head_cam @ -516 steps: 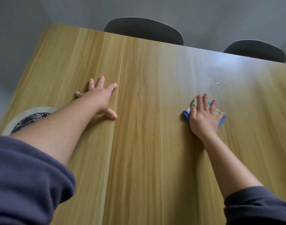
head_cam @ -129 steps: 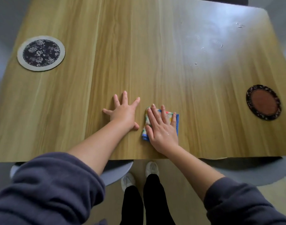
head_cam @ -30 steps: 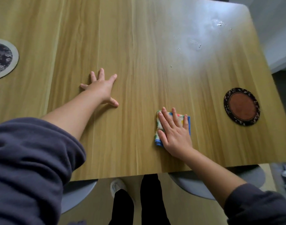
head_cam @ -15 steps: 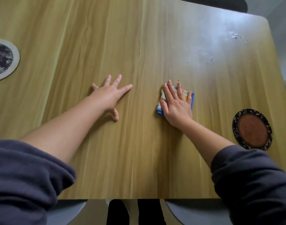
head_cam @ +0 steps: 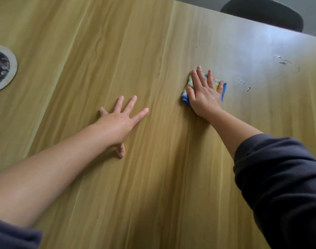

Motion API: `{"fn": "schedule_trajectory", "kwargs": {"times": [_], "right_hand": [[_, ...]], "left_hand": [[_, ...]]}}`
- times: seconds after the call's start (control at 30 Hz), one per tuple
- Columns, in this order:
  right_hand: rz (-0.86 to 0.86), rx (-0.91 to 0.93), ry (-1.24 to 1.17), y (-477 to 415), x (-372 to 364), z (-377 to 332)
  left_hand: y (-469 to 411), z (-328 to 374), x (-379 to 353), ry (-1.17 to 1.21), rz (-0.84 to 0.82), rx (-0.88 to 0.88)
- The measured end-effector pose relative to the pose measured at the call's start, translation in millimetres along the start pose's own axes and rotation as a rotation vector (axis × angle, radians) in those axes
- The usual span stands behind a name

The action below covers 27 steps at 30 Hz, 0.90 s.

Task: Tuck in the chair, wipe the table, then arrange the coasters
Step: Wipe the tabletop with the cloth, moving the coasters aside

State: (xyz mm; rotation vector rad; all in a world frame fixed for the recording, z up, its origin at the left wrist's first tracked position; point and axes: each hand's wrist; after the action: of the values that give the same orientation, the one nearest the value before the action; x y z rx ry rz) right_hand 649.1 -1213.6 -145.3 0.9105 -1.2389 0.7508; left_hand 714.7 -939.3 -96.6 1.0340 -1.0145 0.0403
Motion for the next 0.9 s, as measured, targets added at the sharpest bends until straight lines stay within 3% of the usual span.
{"fn": "schedule_trajectory", "kwargs": {"times": [0.13, 0.27, 0.33, 0.6, 0.7, 0.9], "right_hand": [[0.004, 0.02, -0.008, -9, 1, 2], [0.004, 0.08, -0.013, 9, 2, 3], [0.002, 0.155, 0.011, 29, -2, 1], [0.014, 0.271, 0.068, 39, -5, 3], [0.021, 0.349, 0.075, 24, -2, 6], [0.05, 0.398, 0.07, -39, 8, 3]], "left_hand": [[-1, 5, 7, 0.098, 0.03, -0.006], [-18, 19, 28, 0.205, 0.281, -0.027], [-34, 24, 44, 0.255, 0.33, -0.012], [-111, 27, 121, 0.304, 0.248, 0.123], [-124, 25, 129, 0.336, 0.162, 0.21], [-127, 26, 125, 0.341, 0.181, 0.204]]}}
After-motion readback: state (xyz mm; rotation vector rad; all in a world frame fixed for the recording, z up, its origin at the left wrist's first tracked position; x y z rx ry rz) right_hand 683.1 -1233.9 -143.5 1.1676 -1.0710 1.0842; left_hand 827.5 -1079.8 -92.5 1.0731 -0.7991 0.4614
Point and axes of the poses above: each hand's wrist, its own y-axis away from the middle knuckle, its own x-axis out of the back of the hand, z = x × y, and after that the axes turned 13 degrees about y, right-handed
